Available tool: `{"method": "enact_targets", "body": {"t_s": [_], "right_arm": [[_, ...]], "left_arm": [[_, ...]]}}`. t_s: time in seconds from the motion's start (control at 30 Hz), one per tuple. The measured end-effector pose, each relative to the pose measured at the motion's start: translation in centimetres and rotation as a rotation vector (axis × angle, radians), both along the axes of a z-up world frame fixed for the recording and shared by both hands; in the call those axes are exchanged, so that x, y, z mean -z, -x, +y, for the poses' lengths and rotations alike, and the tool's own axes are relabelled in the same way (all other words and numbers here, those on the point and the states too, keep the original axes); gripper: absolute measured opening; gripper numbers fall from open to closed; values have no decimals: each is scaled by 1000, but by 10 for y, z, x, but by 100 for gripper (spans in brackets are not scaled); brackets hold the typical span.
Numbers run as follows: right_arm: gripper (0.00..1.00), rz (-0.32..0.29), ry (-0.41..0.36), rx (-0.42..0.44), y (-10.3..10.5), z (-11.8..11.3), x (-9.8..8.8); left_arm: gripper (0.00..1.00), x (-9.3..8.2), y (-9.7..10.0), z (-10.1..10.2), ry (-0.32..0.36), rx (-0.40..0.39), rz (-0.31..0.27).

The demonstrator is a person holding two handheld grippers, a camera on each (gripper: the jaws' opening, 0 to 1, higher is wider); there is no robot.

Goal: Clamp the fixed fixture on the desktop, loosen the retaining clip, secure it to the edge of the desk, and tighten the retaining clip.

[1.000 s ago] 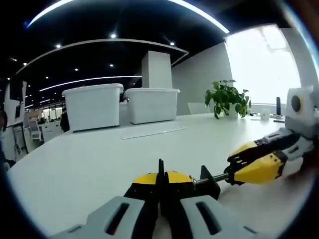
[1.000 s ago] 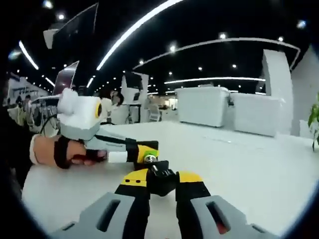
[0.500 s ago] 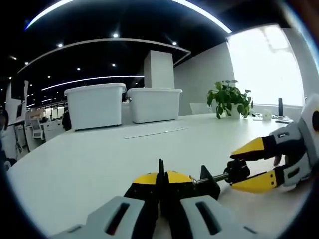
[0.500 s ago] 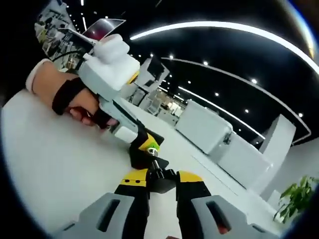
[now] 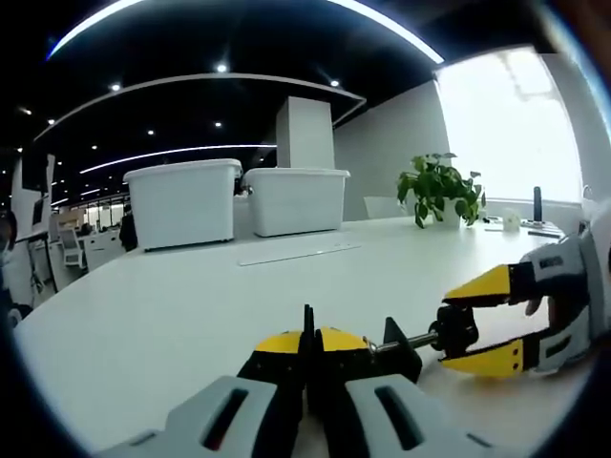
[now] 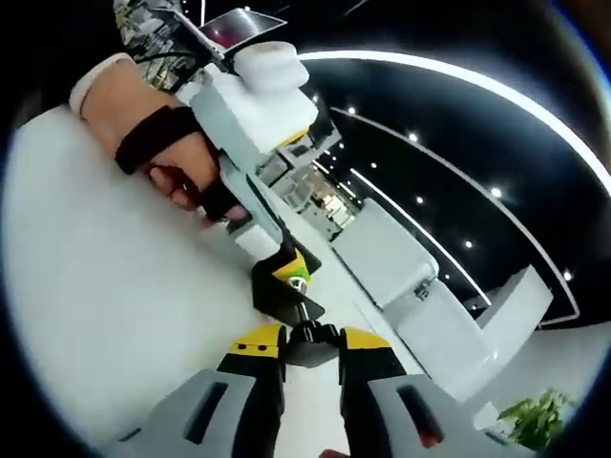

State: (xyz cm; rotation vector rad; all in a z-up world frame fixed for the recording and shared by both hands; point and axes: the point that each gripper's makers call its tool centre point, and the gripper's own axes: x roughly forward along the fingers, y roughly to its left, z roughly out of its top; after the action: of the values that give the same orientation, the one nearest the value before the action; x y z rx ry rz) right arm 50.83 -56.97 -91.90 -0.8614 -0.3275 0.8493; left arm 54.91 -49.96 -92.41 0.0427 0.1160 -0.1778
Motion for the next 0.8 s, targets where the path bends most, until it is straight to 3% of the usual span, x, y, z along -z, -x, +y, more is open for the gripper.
{"method": "enact_targets", "body": {"t_s": [0.13, 0.6, 0.63, 0.8], "right_arm": [[19, -18, 14, 3, 0, 0, -1], [21, 22, -23, 16, -2, -1, -1], [21, 34, -27, 15, -2, -1, -2], [34, 274, -167, 13, -4, -6, 0]], "left_arm": [[4, 0, 0, 0, -1, -1, 0], [4, 0, 0, 0, -3, -1, -1], [4, 0, 0, 0, -6, -1, -2], [4, 0, 0, 0, -3, 1, -1]]}}
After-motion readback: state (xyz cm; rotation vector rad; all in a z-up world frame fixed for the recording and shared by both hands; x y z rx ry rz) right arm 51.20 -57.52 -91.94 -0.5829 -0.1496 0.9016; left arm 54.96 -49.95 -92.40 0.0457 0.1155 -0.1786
